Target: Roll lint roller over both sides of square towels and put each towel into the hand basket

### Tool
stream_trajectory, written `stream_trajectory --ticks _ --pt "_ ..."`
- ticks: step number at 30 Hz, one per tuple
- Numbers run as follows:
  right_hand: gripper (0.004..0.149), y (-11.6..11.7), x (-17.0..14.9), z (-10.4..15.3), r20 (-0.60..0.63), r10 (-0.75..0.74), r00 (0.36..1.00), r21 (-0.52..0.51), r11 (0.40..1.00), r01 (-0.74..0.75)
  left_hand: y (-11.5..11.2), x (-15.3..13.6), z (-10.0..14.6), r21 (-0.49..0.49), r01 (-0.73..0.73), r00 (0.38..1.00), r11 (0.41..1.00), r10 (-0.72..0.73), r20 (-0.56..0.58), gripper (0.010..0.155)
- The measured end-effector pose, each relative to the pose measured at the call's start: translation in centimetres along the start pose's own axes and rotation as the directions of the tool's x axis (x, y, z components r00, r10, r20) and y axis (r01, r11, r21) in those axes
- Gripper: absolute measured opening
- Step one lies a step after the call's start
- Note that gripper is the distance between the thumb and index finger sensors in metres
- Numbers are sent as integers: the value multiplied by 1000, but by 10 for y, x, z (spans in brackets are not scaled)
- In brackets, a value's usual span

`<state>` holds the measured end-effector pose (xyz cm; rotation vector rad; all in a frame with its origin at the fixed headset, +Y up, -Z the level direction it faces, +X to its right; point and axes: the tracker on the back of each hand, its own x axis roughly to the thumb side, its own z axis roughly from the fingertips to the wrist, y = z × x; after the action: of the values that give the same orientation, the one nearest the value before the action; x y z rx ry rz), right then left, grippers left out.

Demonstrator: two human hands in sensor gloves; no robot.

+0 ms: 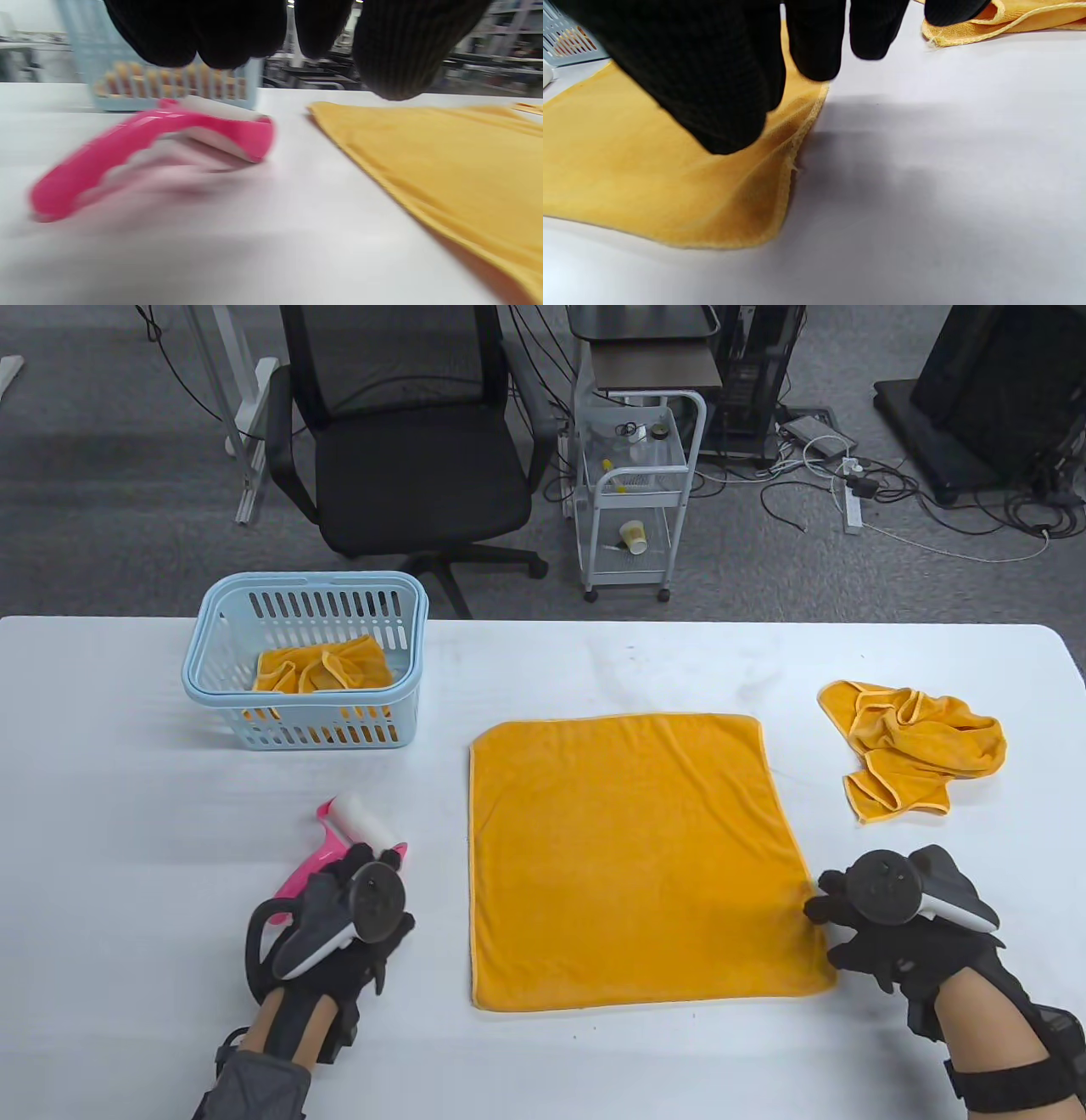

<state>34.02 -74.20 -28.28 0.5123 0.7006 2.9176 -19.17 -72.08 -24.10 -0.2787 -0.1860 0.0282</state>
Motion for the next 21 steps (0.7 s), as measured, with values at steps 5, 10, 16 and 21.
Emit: stream_trajectory --ticks 5,10,16,21 --pt "41 8 16 -5 31 94 995 83 992 -96 -30 55 -8 -239 100 958 966 -29 286 49" --pt "58 24 37 -16 25 270 963 150 951 -271 -58 74 -14 -303 206 938 931 -99 331 48" --pt "60 37 55 -22 2 477 879 141 870 -473 -66 79 -16 -182 318 911 931 -246 331 52" --pt "41 36 51 -25 -6 450 893 91 889 -448 -67 84 -15 -149 346 895 926 -279 348 45"
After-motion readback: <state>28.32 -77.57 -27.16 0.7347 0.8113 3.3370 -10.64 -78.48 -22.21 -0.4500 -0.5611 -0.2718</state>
